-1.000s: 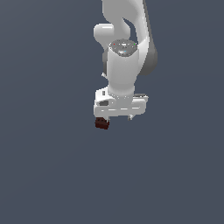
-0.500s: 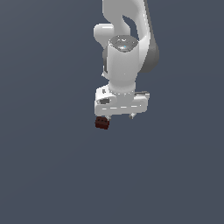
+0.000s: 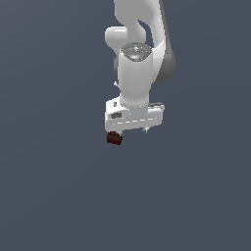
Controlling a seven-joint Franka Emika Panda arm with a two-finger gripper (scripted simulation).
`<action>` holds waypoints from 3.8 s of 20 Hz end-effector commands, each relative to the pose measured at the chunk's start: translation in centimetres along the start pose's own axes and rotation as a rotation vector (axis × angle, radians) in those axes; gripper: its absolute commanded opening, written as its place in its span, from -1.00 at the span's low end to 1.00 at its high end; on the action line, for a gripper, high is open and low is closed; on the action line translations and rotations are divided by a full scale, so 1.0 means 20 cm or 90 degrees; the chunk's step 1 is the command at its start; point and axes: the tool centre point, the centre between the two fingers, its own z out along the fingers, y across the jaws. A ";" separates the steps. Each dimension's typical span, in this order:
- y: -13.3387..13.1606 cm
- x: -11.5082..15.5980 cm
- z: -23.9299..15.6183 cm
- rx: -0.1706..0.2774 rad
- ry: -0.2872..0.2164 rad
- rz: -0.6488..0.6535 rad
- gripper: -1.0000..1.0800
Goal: Pick up the object and move it to a goal position.
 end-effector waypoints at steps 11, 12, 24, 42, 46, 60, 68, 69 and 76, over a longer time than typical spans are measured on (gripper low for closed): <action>0.10 -0.10 0.14 -0.005 -0.011 -0.152 0.92; 0.11 -0.11 0.15 -0.005 -0.012 -0.167 0.92; 0.21 -0.24 0.30 -0.004 -0.026 -0.353 0.92; 0.33 -0.45 0.51 0.011 -0.041 -0.634 0.92; 0.35 -0.50 0.54 0.015 -0.042 -0.685 0.92; 0.37 -0.56 0.59 0.022 -0.043 -0.764 0.92; 0.37 -0.57 0.67 0.022 -0.044 -0.762 0.92; 0.37 -0.57 0.70 0.022 -0.044 -0.762 0.92; 0.37 -0.58 0.83 0.022 -0.044 -0.764 0.92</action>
